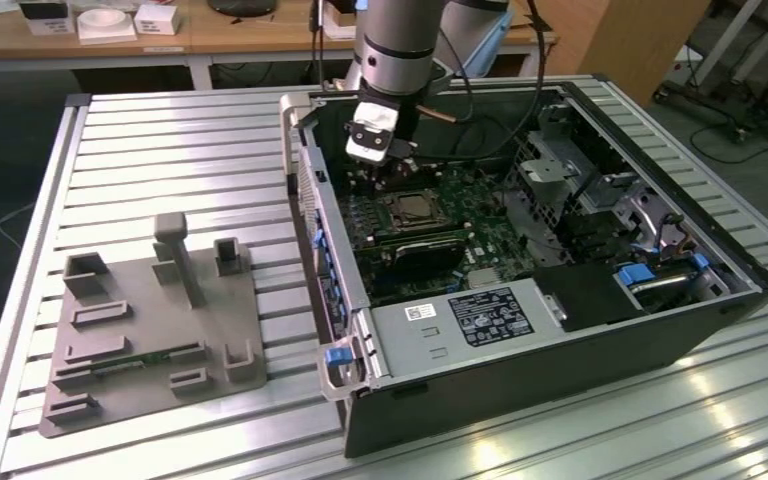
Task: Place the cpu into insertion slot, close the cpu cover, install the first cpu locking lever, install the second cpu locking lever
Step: 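Install the first cpu locking lever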
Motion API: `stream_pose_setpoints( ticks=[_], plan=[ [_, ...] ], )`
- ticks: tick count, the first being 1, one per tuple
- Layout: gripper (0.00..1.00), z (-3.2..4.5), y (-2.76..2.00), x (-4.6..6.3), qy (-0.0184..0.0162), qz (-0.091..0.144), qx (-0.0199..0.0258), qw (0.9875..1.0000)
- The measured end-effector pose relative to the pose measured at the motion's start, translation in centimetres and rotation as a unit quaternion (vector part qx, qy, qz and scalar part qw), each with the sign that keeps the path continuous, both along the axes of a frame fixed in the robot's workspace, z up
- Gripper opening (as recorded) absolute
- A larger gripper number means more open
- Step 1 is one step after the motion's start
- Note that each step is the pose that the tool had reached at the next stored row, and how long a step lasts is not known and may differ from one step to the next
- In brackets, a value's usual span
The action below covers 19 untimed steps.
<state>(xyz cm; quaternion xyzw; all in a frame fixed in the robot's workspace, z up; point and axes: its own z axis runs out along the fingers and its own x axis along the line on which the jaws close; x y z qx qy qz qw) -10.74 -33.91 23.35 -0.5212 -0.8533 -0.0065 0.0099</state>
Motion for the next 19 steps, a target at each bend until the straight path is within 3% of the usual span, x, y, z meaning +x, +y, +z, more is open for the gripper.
stream_pose_setpoints(
  ticks=[5,11,19],
  plan=[
    [0.11,0.00,0.52,-0.19,0.0001,0.014,-0.0001,0.9999],
    [0.11,0.00,0.67,-0.19,0.0000,0.043,-0.0001,0.9991],
    [0.11,0.45,0.86,-0.26,-0.0087,0.049,-0.0004,0.9988]
  ],
)
